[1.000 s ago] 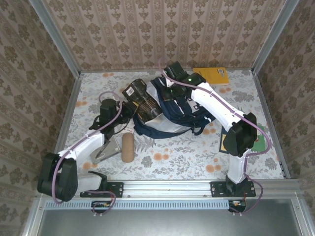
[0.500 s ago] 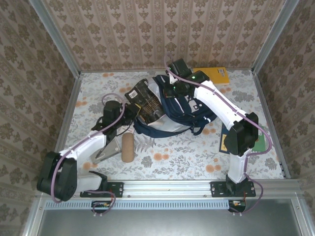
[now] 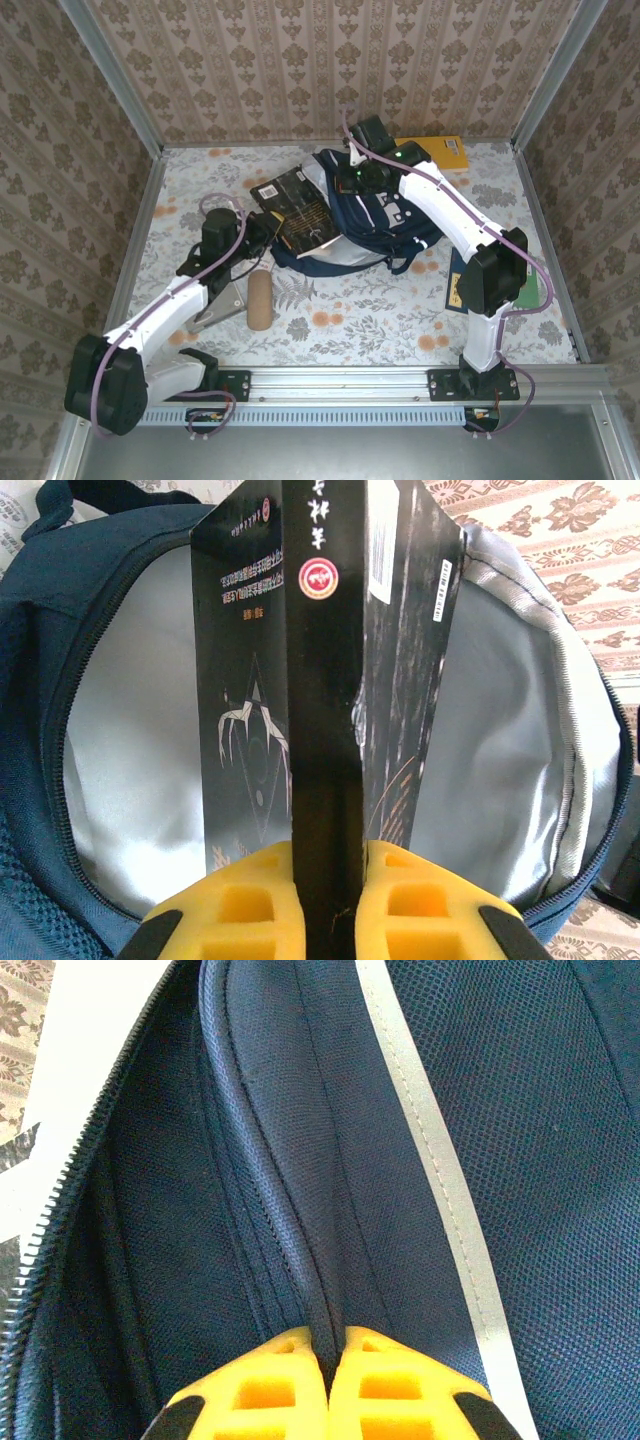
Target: Pack books, pencil case, and school supplies into a backpack
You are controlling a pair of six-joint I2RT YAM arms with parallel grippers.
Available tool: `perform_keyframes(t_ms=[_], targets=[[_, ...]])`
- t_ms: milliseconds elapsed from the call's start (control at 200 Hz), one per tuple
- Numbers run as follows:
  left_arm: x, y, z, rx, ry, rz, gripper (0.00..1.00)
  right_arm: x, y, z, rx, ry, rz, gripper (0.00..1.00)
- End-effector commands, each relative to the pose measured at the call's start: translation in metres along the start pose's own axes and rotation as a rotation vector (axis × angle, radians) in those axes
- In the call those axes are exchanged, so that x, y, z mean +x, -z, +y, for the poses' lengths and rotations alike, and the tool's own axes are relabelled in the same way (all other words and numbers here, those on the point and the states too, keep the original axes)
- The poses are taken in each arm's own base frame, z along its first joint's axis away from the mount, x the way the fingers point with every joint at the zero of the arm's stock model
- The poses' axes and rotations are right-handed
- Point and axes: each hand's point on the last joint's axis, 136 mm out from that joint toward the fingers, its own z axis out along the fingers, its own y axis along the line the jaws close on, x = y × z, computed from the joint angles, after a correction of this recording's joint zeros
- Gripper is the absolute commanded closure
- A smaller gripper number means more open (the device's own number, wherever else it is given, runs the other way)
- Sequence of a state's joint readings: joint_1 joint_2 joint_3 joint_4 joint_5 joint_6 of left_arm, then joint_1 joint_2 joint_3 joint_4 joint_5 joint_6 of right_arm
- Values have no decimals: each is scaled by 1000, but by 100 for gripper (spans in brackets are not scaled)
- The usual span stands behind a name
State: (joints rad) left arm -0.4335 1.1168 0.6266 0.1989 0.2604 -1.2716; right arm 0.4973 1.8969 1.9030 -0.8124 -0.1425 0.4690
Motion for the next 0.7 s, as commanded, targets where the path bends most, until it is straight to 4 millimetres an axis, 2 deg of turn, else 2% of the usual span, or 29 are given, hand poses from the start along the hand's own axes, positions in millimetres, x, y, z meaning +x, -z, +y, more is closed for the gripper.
perform_keyframes(t_ms=[0,135,240,380,415,550,695], targets=[[-3,12,-22,63,-35,-36,100,-25,30,8,-24,-18,-102,100],[-1,26,-29,54,-75,-26,100,-22,23,-11,22,-63,-81,100],[5,23,-30,68,-68,3,100,-22,23,-10,10,-72,-88,100],[2,17,-29,79,-56,-9,100,-25,27,-4,-14,-69,-95,100],[11,15,-36,101,-71,12,100,-25,27,-3,-19,-69,-93,100],[4,3,-57,202,-89,-8,100,-21,30,8,-62,-64,-81,100],[2,-19,-90,365,-75,6,100,-19,34,20,-97,-45,-79,100]])
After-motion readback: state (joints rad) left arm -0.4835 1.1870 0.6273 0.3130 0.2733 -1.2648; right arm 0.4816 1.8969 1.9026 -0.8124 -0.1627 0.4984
